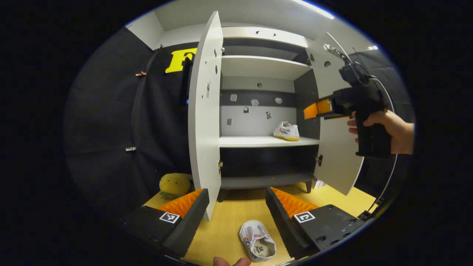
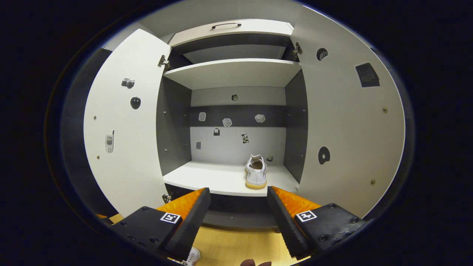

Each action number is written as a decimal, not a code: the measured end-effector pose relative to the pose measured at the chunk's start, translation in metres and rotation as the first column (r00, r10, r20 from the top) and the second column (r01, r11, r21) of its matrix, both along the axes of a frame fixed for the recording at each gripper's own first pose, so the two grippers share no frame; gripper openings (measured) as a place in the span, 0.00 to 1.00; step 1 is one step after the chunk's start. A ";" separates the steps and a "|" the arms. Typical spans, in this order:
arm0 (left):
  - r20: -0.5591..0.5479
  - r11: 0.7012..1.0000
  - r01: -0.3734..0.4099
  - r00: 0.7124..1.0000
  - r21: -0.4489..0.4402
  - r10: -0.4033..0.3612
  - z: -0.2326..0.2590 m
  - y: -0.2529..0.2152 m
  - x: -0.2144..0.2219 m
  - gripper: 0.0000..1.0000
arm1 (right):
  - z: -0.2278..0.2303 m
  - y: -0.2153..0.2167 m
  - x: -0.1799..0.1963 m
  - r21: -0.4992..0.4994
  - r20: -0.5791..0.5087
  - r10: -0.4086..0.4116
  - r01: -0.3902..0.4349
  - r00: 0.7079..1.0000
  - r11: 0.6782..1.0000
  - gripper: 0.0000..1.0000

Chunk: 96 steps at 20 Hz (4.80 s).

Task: Grab one shoe with the right hand and put it into the shoe cabinet, grab the other shoe with the left hand and put it into the shoe cabinet; then close the right door with the right hand and the left door with the left hand.

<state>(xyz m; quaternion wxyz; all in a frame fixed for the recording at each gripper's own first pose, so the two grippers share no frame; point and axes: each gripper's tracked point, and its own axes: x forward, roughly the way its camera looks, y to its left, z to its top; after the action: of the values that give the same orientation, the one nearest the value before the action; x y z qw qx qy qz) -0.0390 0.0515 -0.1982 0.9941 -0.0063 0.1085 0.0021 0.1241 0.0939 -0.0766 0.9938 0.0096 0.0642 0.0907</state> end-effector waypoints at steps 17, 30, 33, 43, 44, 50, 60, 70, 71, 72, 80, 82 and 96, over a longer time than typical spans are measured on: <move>-0.443 0.991 0.104 0.895 0.079 -0.059 -0.234 -0.025 0.017 0.85 | -0.013 -0.036 -0.066 0.039 -0.053 -0.026 0.028 0.998 0.999 0.98; -0.462 0.984 0.084 0.887 0.156 -0.003 -0.250 -0.021 0.067 0.10 | -0.047 -0.053 -0.100 -0.019 -0.154 -0.030 0.027 0.988 0.999 0.98; -0.498 0.988 0.117 0.866 0.101 -0.052 -0.241 -0.029 0.062 0.08 | -0.051 -0.052 -0.102 -0.015 -0.163 -0.019 0.017 0.986 1.000 0.98; -0.365 0.992 0.042 0.931 0.123 0.006 -0.082 -0.035 0.086 0.07 | -0.051 -0.064 -0.120 0.005 -0.172 -0.013 0.015 0.985 1.000 0.98; -0.359 0.993 0.025 0.933 0.111 0.016 -0.065 -0.034 0.092 0.07 | -0.052 -0.069 -0.120 -0.005 -0.167 -0.026 0.025 0.986 1.000 0.98; -0.283 0.999 -0.026 0.958 0.039 0.036 0.038 -0.046 0.156 0.08 | -0.044 -0.094 -0.124 -0.023 -0.119 -0.087 0.084 0.989 0.996 0.98; -0.176 0.999 -0.032 0.984 0.019 0.035 0.160 -0.064 0.269 0.07 | -0.032 -0.104 -0.124 0.015 -0.084 -0.092 0.093 0.992 0.996 0.98; -0.262 0.982 -0.128 0.952 0.137 0.160 0.149 -0.030 0.423 0.07 | -0.029 -0.130 -0.109 0.043 -0.075 -0.131 0.135 0.989 0.990 0.98; -0.279 0.981 -0.138 0.945 0.135 0.171 0.142 -0.028 0.435 0.07 | -0.030 -0.135 -0.107 0.042 -0.076 -0.138 0.142 0.987 0.989 0.98; -0.299 0.980 -0.139 0.938 0.141 0.176 0.134 -0.027 0.448 0.07 | -0.030 -0.139 -0.107 0.042 -0.077 -0.146 0.149 0.986 0.988 0.98; -0.400 0.972 -0.160 0.890 0.171 0.217 0.074 -0.021 0.507 0.07 | -0.039 -0.162 -0.098 0.040 -0.096 -0.194 0.198 0.976 0.979 0.98; -0.403 0.967 -0.151 0.887 0.205 0.224 0.069 -0.019 0.513 0.07 | -0.042 -0.162 -0.097 0.041 -0.105 -0.191 0.196 0.976 0.980 0.98; -0.382 0.961 -0.123 0.899 0.246 0.213 0.089 -0.017 0.489 0.76 | -0.043 -0.154 -0.101 0.093 -0.117 -0.170 0.181 0.978 0.979 0.98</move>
<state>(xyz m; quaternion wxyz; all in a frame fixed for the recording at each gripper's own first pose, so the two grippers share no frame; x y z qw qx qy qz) 0.4503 0.0346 -0.1093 0.9407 0.0927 0.3103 0.1012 0.0236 -0.0600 -0.1195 0.9911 0.0713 0.1123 0.0049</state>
